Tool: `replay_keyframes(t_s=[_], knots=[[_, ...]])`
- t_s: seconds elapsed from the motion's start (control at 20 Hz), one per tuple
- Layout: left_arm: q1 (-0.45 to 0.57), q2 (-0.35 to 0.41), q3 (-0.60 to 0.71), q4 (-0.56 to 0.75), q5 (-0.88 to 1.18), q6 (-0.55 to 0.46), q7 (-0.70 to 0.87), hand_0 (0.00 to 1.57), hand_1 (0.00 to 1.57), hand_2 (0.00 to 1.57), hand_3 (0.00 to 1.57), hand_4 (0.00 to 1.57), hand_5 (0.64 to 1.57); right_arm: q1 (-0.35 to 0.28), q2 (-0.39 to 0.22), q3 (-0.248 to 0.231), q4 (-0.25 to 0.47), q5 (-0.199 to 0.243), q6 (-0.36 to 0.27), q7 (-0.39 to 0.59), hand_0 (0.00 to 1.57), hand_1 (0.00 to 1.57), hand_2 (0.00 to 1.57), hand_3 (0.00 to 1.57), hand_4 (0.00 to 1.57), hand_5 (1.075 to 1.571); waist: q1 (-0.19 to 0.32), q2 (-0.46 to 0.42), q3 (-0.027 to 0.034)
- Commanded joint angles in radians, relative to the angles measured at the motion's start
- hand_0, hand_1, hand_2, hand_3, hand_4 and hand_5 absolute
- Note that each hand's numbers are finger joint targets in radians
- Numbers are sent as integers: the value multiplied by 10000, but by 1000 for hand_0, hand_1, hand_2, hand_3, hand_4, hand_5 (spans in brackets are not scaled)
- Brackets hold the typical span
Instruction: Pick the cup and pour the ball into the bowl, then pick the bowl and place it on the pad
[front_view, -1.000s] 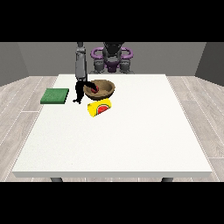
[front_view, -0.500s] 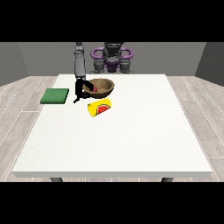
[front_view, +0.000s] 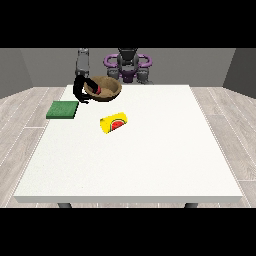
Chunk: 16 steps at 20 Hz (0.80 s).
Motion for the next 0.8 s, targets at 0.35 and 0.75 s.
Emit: replay_keyframes(t_s=[0.35, 0.75], knots=[[384, 1193, 637, 546, 151, -408, -760, 0, 0, 0, 0, 0, 1537, -445, -2251, -1014, 265, -414, 1945, -208, 1571, 1571, 1571, 1571, 1305, 1528, -660, 991, 68], [238, 345, 155, -752, 181, 324, -580, 0, 0, 0, 0, 0, 1535, -1389, -3275, -2207, 2257, -951, 2800, -1076, 1571, 1571, 1571, 1571, 1297, 1534, -97, 1167, 74]])
